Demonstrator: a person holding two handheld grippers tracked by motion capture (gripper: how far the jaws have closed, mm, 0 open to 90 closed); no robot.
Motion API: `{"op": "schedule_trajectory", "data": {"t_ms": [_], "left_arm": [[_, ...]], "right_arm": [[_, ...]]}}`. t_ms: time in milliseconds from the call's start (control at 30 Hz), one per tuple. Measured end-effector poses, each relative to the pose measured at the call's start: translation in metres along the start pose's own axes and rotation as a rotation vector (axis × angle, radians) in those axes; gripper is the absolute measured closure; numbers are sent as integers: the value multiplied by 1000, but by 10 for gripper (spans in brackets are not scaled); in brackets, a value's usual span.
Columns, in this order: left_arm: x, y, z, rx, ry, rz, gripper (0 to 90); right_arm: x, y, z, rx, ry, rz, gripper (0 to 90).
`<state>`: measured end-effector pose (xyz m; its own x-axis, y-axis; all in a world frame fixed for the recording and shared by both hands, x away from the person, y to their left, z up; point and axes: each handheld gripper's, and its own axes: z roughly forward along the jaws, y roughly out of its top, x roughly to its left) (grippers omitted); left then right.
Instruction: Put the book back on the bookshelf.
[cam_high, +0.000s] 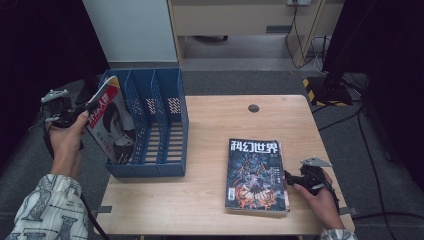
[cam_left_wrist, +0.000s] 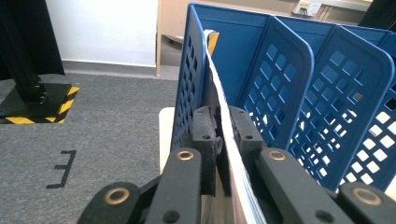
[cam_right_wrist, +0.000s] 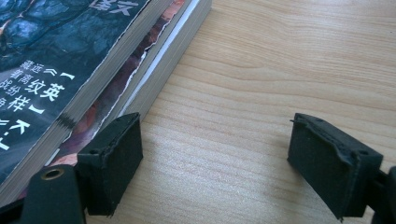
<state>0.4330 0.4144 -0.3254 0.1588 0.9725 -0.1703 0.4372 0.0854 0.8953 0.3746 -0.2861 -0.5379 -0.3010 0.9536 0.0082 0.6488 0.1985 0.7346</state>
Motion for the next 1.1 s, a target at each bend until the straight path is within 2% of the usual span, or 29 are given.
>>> {"op": "schedule_trajectory", "data": {"t_ms": [133, 200, 233, 267, 300, 700, 767, 1100], "left_arm": [[0, -1, 1, 6, -15, -10, 760], [-1, -2, 1, 4, -10, 4, 706], [-1, -2, 0, -1, -10, 17, 632], [-2, -3, 0, -4, -2, 30, 632], [-3, -3, -1, -2, 5, 46, 572], [-8, -15, -8, -16, -12, 65, 313], [-9, -18, -10, -15, -12, 70, 288], [-9, -39, -24, -28, -28, 65, 279]], "right_arm": [[0, 0, 0, 0, 1, 0, 179], [0, 0, 0, 0, 1, 0, 179], [0, 0, 0, 0, 1, 0, 178], [0, 0, 0, 0, 1, 0, 178], [0, 0, 0, 1, 0, 0, 178], [0, 0, 0, 1, 0, 0, 178], [0, 0, 0, 1, 0, 0, 178], [0, 0, 0, 1, 0, 0, 178]]}}
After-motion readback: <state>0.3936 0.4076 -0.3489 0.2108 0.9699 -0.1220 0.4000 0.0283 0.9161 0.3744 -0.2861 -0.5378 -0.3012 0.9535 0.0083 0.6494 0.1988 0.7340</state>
